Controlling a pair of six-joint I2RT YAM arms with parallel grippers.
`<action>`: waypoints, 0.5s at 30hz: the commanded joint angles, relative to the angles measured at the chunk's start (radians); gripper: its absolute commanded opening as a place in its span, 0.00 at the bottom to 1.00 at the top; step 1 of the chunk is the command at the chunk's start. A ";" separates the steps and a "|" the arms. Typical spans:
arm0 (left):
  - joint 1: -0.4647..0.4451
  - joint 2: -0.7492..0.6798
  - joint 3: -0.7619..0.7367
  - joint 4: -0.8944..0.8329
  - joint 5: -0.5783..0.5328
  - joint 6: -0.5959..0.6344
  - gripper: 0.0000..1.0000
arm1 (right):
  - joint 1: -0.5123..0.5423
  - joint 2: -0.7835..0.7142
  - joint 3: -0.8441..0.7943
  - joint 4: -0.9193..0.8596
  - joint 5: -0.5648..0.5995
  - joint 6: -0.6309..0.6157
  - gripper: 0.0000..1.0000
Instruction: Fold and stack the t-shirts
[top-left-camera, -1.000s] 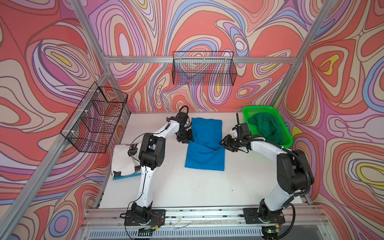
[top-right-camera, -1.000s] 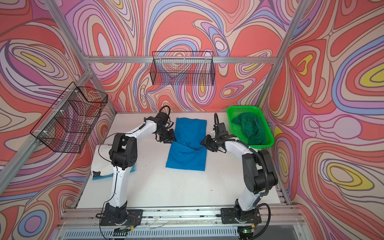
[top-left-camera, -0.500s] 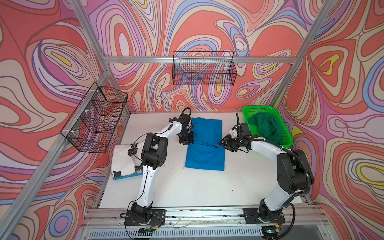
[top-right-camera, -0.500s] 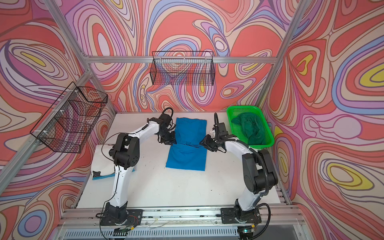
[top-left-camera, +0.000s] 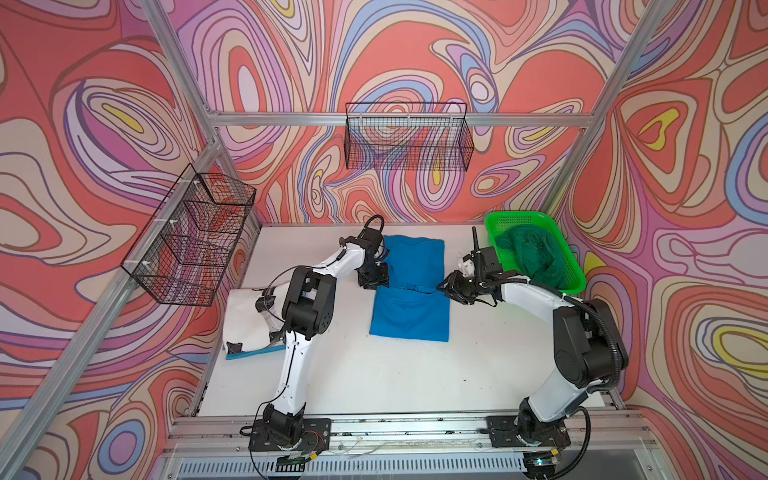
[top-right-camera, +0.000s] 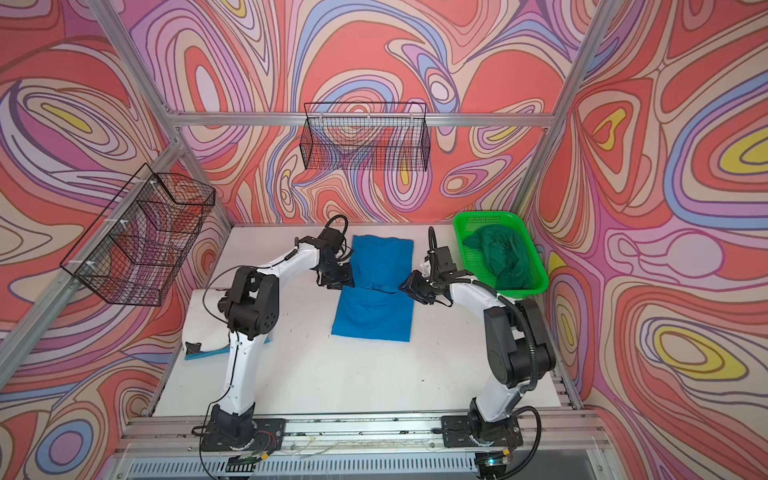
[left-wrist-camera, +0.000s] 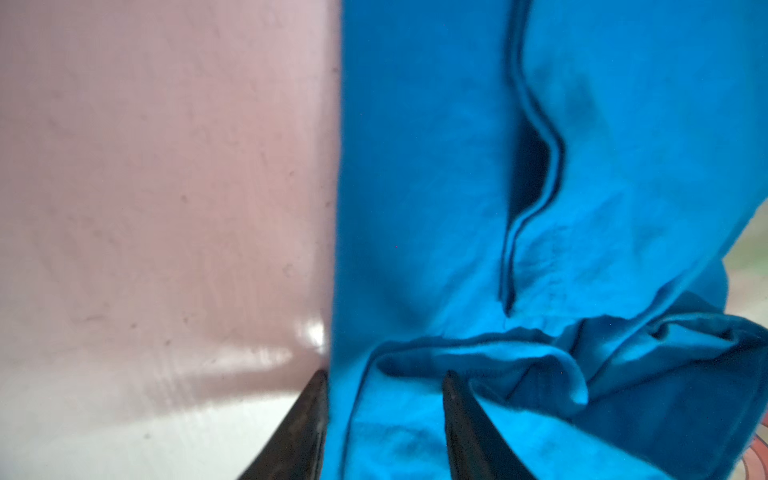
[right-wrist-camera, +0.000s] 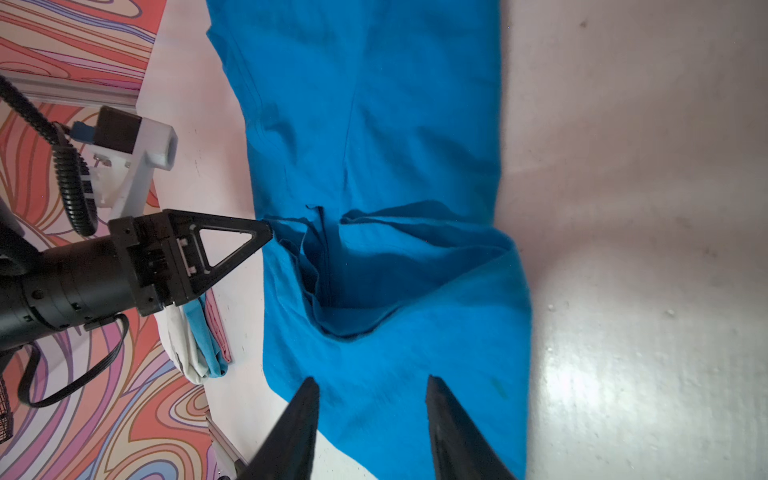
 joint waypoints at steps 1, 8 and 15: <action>-0.007 -0.023 -0.014 0.002 0.013 0.017 0.41 | -0.005 -0.017 -0.017 0.015 -0.005 -0.009 0.45; -0.009 -0.059 -0.032 0.011 -0.045 0.015 0.41 | -0.005 -0.017 -0.022 0.020 -0.011 -0.010 0.44; -0.007 -0.103 -0.071 0.043 -0.084 0.011 0.42 | -0.005 -0.017 -0.024 0.023 -0.015 -0.010 0.44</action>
